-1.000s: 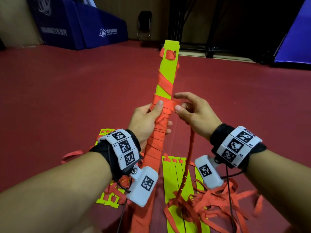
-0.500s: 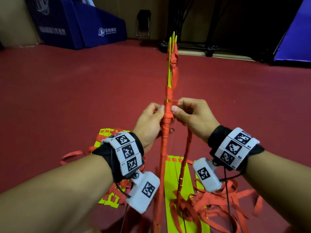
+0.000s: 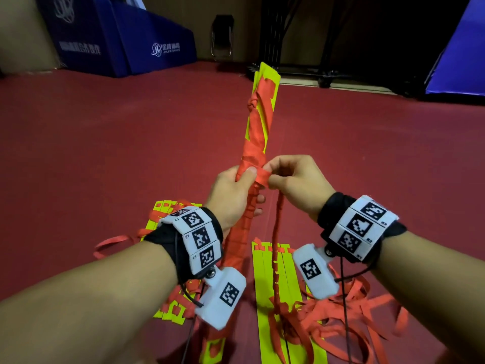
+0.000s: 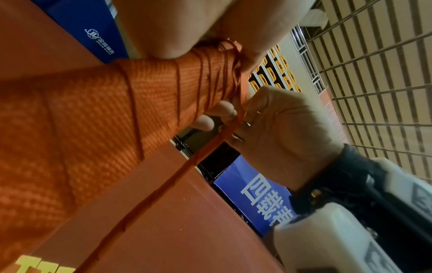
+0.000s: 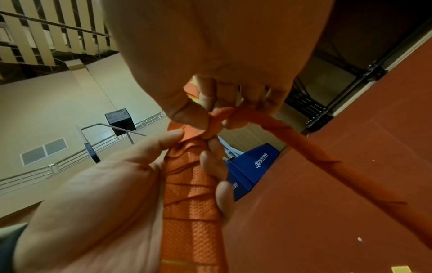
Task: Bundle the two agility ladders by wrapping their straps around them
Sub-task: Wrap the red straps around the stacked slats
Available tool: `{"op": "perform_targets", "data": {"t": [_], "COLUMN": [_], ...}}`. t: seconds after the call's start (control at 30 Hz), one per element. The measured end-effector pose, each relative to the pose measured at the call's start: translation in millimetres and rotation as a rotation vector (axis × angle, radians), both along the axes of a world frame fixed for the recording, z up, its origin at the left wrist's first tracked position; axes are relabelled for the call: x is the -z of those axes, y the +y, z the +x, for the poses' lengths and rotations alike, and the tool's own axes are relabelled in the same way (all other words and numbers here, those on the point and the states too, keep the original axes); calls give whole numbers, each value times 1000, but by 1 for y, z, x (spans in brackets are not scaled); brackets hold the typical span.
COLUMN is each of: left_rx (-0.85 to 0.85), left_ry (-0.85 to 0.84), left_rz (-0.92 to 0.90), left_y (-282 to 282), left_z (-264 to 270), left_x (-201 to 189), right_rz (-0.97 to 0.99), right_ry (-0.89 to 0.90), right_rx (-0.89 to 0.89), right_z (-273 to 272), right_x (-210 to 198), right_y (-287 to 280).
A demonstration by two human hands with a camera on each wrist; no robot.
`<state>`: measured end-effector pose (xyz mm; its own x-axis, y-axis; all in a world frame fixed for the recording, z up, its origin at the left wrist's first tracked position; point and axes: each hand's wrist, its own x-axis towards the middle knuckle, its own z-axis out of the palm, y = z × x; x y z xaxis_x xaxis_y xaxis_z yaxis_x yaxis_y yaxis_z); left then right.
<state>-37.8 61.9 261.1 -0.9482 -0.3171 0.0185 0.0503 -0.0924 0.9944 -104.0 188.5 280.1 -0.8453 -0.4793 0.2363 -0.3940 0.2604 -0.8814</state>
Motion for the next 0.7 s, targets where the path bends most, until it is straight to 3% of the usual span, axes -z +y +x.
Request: {"op": "perform_targets", "data": {"t": [0.37, 0.6, 0.7], "left_rx": [-38, -101, -152], "left_ry": [0, 22, -11], "left_rz": [42, 137, 217], "left_y": [0, -14, -24], "left_z": [0, -3, -3], "left_x": [-8, -10, -9], "right_rz": [199, -74, -92], "right_ry": [-131, -95, -27], "right_rx": [126, 28, -21], "right_z": [-2, 1, -2], "right_x": [7, -1, 4], "right_y": [2, 7, 13]}}
